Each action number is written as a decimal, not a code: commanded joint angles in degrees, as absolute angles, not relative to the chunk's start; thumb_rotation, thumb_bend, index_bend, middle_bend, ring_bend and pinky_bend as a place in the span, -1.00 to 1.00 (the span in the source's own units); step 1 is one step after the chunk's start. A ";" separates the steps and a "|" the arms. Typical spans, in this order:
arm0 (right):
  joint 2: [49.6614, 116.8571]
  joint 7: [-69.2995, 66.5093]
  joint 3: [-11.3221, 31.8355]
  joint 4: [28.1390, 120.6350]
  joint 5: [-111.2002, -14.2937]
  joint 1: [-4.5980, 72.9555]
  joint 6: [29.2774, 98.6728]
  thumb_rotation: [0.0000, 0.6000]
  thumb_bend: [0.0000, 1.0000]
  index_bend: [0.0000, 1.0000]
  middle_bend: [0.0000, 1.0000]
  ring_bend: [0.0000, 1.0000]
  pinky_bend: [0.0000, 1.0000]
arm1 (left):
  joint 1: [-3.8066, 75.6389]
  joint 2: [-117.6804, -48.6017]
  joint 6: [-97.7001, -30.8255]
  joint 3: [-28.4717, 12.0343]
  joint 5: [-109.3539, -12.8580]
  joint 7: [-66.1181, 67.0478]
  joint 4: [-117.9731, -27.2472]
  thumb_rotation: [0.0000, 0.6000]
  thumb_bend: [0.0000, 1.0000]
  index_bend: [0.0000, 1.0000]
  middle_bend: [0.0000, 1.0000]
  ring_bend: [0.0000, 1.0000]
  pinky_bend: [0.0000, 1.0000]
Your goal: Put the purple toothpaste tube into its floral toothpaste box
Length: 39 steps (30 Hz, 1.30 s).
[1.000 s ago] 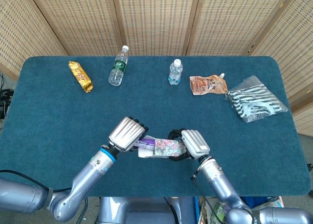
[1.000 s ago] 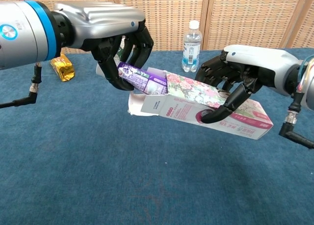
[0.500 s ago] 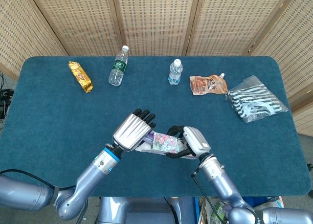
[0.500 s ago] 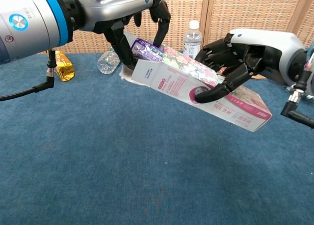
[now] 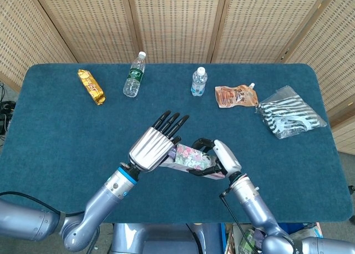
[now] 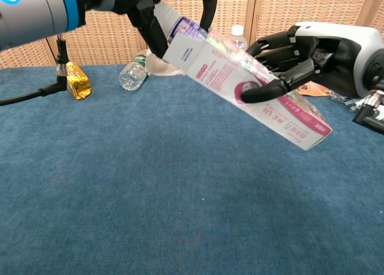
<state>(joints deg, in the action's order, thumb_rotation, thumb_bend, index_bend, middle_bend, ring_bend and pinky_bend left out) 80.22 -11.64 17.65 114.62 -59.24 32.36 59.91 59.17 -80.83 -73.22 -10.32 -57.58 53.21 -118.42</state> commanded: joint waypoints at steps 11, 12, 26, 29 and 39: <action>79.04 -27.07 17.62 108.19 -64.07 27.68 58.82 1.00 -0.99 0.19 0.09 -0.23 -0.14 | 53.60 -72.44 -75.44 -8.83 -65.34 47.76 -124.38 1.00 -0.46 -0.51 -1.00 -1.00 -0.94; 78.97 -27.39 17.33 107.57 -64.57 27.38 58.96 1.00 -0.99 0.19 0.09 -0.23 -0.14 | 53.04 -71.78 -75.45 -8.42 -65.99 47.23 -124.52 1.00 -0.46 -0.51 -1.00 -1.00 -0.94; 77.87 -17.96 9.20 94.48 -67.36 20.92 65.30 1.00 -0.98 0.19 0.08 -0.23 -0.14 | 40.21 -68.42 -80.17 1.67 -81.47 31.61 -116.74 1.00 -0.46 -0.51 -1.00 -1.00 -0.98; 78.14 -16.79 8.08 92.25 -67.82 20.02 65.91 1.00 -0.98 0.19 0.08 -0.23 -0.14 | 38.01 -68.84 -81.69 3.22 -84.97 28.80 -114.24 1.00 -0.46 -0.51 -1.00 -1.00 -0.99; 80.68 -12.54 5.45 85.50 -67.41 17.23 66.73 1.00 -0.99 0.19 0.04 -0.23 -0.14 | 30.48 -70.54 -87.07 5.94 -92.28 23.28 -107.21 1.00 -0.46 -0.51 -1.00 -1.00 -1.00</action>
